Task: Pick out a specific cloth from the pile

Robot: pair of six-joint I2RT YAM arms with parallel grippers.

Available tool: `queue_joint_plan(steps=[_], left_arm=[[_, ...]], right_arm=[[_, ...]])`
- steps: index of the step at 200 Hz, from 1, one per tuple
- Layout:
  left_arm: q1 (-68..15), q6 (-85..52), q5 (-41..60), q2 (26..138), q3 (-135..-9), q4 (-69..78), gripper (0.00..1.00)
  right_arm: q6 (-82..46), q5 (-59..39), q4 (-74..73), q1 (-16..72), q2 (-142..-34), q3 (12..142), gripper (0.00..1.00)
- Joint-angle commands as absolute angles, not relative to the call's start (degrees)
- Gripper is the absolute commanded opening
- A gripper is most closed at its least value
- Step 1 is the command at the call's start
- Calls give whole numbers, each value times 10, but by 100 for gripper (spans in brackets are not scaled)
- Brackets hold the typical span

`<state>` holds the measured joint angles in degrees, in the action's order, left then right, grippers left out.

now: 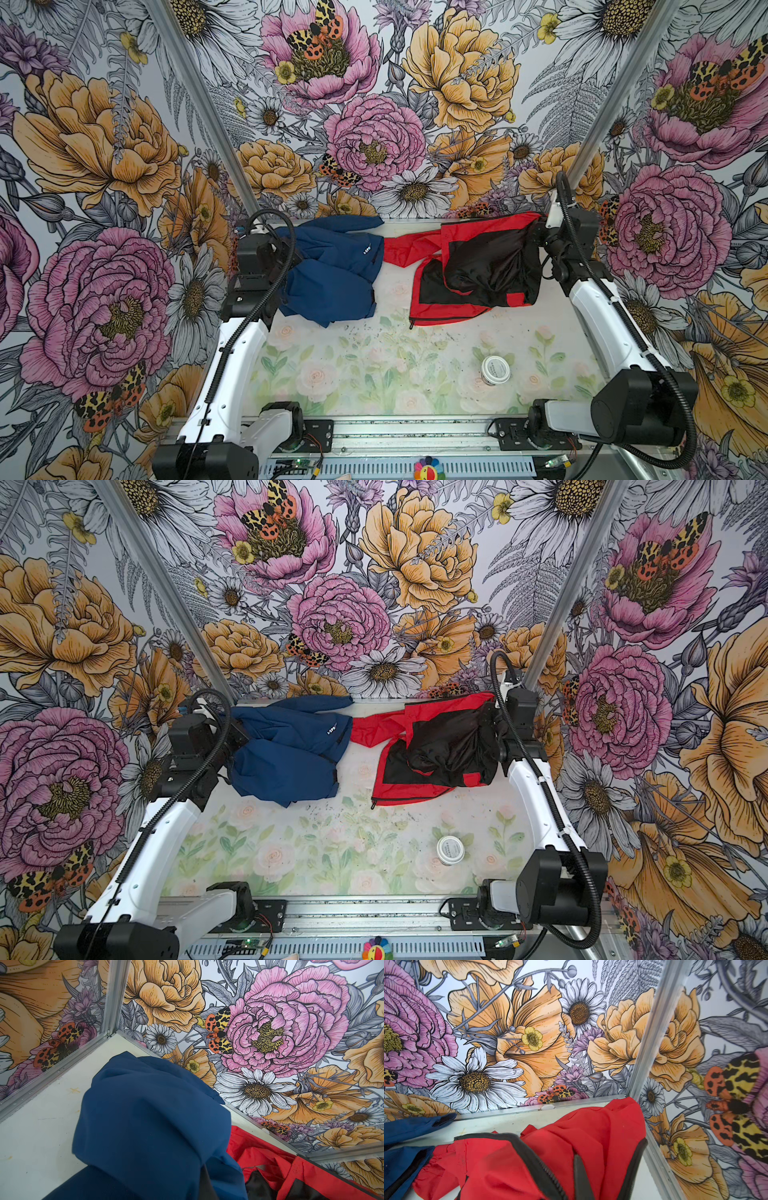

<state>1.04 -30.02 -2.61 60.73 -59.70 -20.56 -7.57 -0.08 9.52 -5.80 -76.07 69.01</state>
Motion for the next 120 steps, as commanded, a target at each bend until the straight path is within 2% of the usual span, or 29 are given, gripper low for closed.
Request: queue_joint_plan(steps=[1, 120], left_arm=[[19, -292, -32, 587, -600, -159, 0], [18, -295, -33, 581, -590, -159, 0]], right_arm=[[-74, 4, 53, -74, -738, 736, 0], [-67, -12, 94, -104, -754, 855, 0]])
